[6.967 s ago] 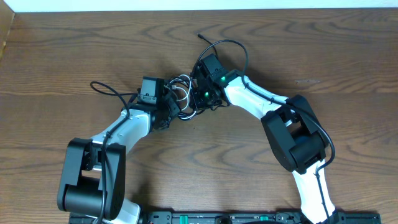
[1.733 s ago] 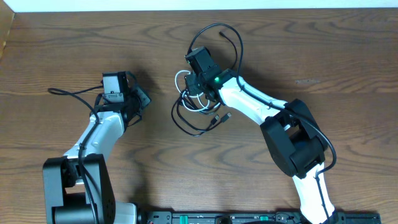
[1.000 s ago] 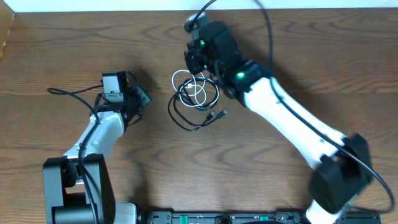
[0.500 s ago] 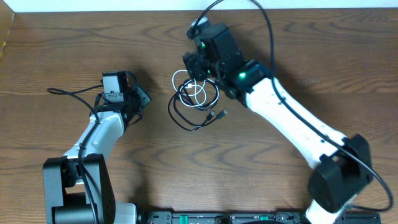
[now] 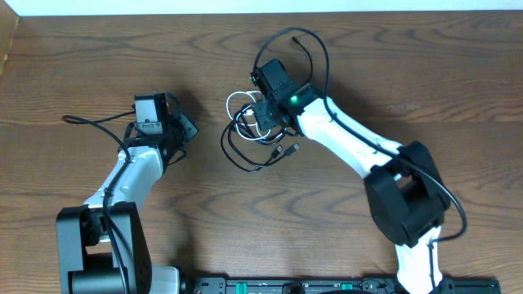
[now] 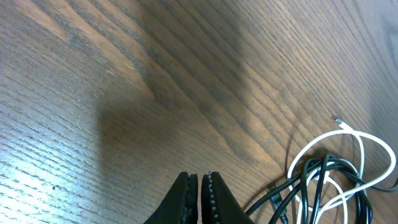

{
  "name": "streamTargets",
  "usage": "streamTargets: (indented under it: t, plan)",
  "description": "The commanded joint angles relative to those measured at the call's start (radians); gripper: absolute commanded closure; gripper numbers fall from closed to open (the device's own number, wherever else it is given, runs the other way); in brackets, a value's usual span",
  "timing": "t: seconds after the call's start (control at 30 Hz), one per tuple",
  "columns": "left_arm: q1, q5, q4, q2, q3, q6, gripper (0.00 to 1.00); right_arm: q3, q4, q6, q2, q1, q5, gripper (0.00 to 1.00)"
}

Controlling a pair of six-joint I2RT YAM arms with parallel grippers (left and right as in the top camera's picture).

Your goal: Untangle cables

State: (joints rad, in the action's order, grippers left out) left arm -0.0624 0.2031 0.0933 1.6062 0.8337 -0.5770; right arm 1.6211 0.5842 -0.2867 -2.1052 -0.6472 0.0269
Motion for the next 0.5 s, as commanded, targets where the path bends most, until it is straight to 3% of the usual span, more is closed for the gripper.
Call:
streamTargets:
  t: [0.0, 0.23, 0.47]
  plan:
    - [0.003, -0.013, -0.002, -0.013, 0.021, -0.004, 0.91, 0.002, 0.003, -0.118, -0.043, 0.018, -0.063, 0.7]
    - [0.003, -0.013, -0.002, -0.013, 0.021, -0.004, 0.91, 0.002, 0.015, -0.118, -0.076, 0.088, -0.31, 0.62]
    - [0.003, -0.013, -0.002, -0.013, 0.021, -0.004, 0.91, 0.0, 0.011, -0.117, -0.123, 0.158, -0.534, 0.62]
